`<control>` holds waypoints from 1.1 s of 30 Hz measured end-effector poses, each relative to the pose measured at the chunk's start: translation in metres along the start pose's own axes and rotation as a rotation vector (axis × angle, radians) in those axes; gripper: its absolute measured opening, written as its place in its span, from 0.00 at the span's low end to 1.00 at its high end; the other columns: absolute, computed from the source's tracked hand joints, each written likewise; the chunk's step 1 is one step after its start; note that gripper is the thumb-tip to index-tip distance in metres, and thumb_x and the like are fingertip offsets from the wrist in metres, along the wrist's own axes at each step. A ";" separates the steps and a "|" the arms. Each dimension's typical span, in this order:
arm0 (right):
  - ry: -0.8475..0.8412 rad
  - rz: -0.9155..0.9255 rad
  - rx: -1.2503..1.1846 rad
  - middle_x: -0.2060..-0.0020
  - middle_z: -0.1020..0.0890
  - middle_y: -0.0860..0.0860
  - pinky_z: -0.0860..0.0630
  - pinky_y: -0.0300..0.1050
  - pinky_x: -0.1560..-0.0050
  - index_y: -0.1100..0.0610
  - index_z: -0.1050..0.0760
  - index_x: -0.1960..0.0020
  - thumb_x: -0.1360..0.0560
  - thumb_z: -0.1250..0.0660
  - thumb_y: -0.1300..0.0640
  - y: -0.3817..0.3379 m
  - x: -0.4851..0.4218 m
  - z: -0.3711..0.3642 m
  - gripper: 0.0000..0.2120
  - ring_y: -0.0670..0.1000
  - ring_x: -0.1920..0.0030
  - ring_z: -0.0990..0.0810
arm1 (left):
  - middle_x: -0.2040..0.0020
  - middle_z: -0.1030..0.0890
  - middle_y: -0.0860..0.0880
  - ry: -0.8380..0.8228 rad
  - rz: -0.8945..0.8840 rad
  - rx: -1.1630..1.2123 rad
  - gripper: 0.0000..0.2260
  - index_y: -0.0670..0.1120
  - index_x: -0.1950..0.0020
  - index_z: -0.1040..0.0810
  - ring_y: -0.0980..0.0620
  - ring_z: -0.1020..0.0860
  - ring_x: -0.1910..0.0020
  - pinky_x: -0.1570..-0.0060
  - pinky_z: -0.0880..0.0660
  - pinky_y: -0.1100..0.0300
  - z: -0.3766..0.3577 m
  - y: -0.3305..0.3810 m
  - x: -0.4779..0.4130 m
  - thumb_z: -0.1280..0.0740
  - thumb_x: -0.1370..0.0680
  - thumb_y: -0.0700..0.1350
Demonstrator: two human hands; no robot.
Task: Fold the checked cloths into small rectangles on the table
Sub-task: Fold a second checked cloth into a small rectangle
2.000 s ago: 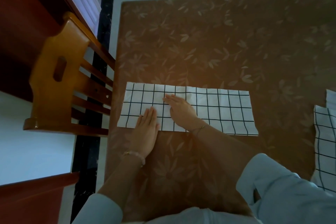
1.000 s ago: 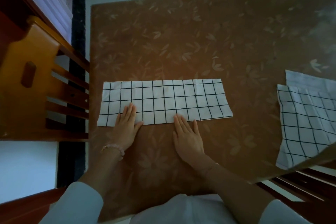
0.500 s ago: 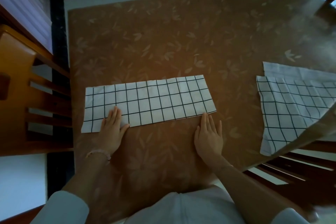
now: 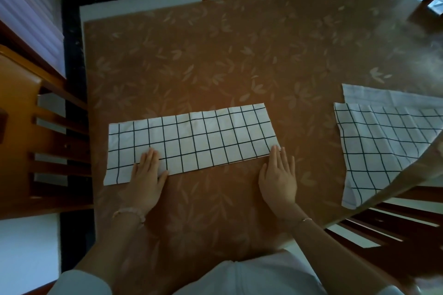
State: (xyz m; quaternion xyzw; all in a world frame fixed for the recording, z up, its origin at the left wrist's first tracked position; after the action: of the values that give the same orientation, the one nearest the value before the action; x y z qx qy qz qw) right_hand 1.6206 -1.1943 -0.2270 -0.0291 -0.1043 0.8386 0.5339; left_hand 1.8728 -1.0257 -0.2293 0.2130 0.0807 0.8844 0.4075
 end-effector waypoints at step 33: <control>0.088 0.654 -0.265 0.44 0.19 0.50 0.31 0.50 0.35 0.56 0.23 0.39 0.29 0.39 0.58 -0.111 0.007 -0.024 0.19 0.51 0.40 0.23 | 0.60 0.22 0.48 0.393 -0.217 -0.260 0.03 0.45 0.57 0.22 0.46 0.23 0.59 0.54 0.27 0.52 0.003 0.019 0.018 0.35 0.29 0.40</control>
State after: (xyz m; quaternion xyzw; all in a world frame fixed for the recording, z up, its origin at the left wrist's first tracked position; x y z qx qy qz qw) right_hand 1.7205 -1.1393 -0.2271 -0.1662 -0.1741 0.9423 0.2328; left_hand 1.8511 -1.0248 -0.2154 -0.0271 0.0665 0.8629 0.5003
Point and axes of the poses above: each hand's wrist, its own x-axis away from the middle knuckle, its own z-axis out of the back of the hand, y = z × x, the point moved 1 cm from there along -x, towards the middle knuckle
